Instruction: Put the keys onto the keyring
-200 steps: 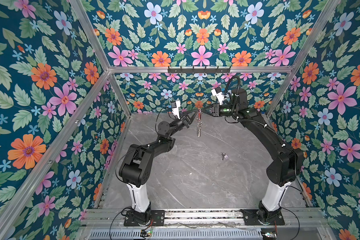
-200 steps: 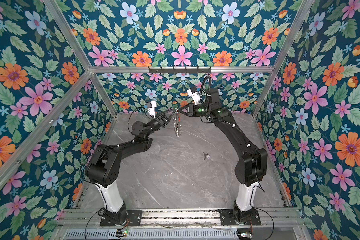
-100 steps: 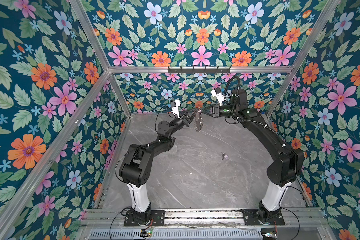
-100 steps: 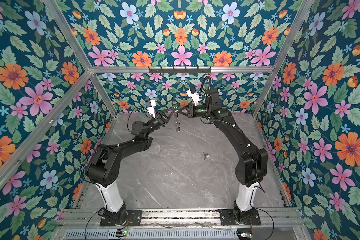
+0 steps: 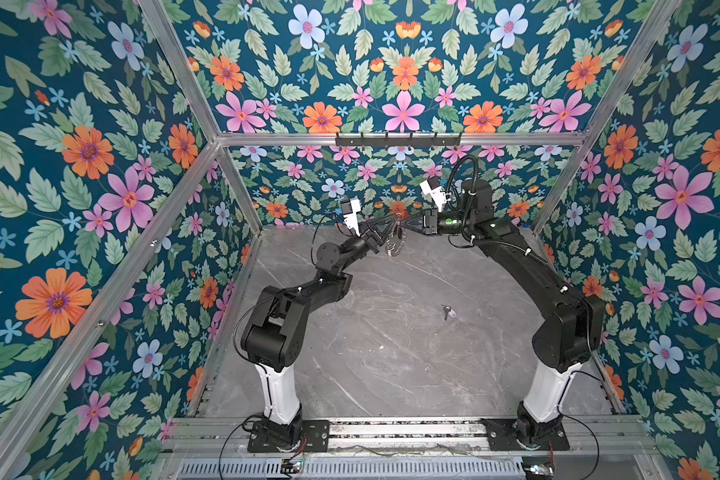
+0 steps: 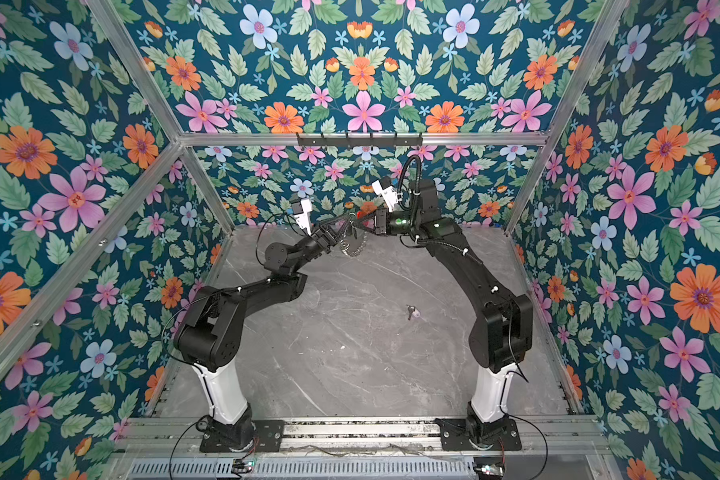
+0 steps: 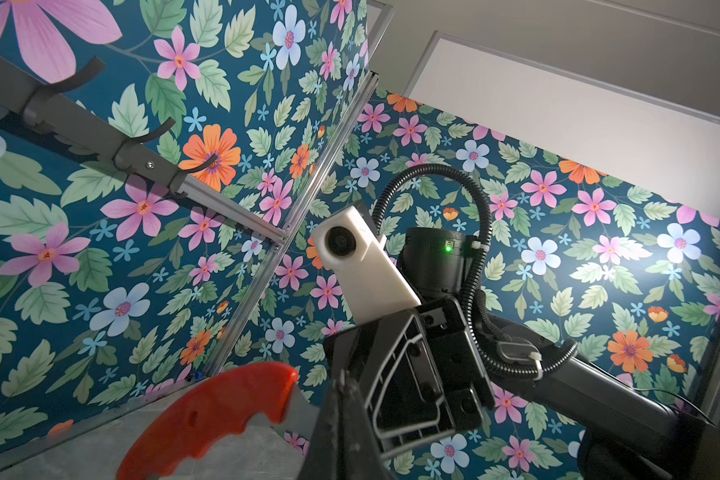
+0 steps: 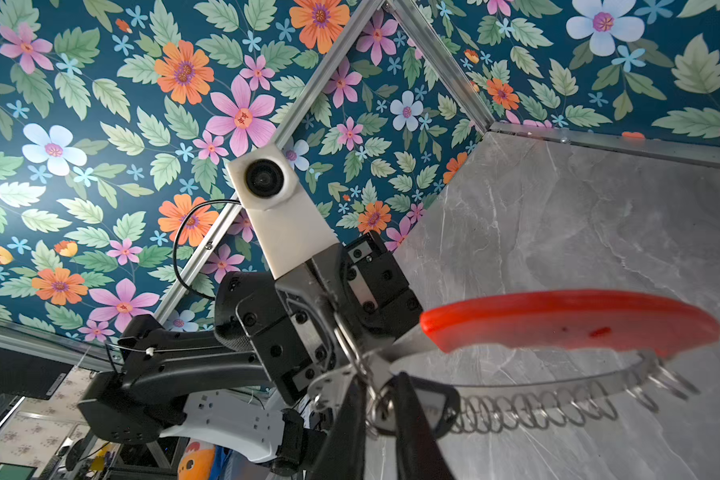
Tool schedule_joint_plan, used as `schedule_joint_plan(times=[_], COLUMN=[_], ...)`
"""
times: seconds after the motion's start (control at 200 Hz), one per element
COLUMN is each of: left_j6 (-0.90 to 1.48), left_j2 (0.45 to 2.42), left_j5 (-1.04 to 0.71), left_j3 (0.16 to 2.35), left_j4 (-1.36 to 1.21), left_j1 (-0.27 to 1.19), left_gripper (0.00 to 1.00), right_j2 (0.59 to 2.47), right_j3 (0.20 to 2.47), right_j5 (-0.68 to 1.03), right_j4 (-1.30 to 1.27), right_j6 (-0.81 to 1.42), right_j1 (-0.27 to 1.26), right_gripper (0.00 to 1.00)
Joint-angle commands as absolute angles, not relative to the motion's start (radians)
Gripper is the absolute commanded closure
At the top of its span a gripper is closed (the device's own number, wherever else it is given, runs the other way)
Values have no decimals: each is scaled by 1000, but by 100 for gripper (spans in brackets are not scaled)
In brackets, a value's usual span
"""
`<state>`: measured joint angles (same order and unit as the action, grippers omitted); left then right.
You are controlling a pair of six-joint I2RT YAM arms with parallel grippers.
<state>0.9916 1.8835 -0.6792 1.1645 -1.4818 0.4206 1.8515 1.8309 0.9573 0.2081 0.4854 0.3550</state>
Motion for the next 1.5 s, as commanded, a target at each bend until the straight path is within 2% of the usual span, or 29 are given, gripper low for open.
schedule_joint_plan(times=[0.0,0.145,0.335,0.54,0.821,1.291,1.491], left_j6=[999,1007,1026,1032,1031,1035,1034], left_j2=[1882,1884,1888,1883,1871,1867,1868], left_j5=[-682,-687,-699,-701,-698,-693,-695], left_j3=[1166,1164,1166,1160,1152,1154,1152], left_j4=[-1555,-1562,-1572,-1575,-1575,-1582,-1582], left_j1=[422,422,422,425,427,429,429], left_gripper=[100,100,100,100,100,100,100], right_j2=[1845,1819,1806,1828,1841,1830,1829], right_j3=[1836,1835,1869,1919,1936,1904,1907], right_j5=[965,919,873,881,885,884,884], right_j4=[172,204,271,304,326,315,304], right_j6=[493,466,403,369,357,355,359], right_j1=[347,324,322,354,371,373,373], right_gripper=[81,74,73,82,87,84,98])
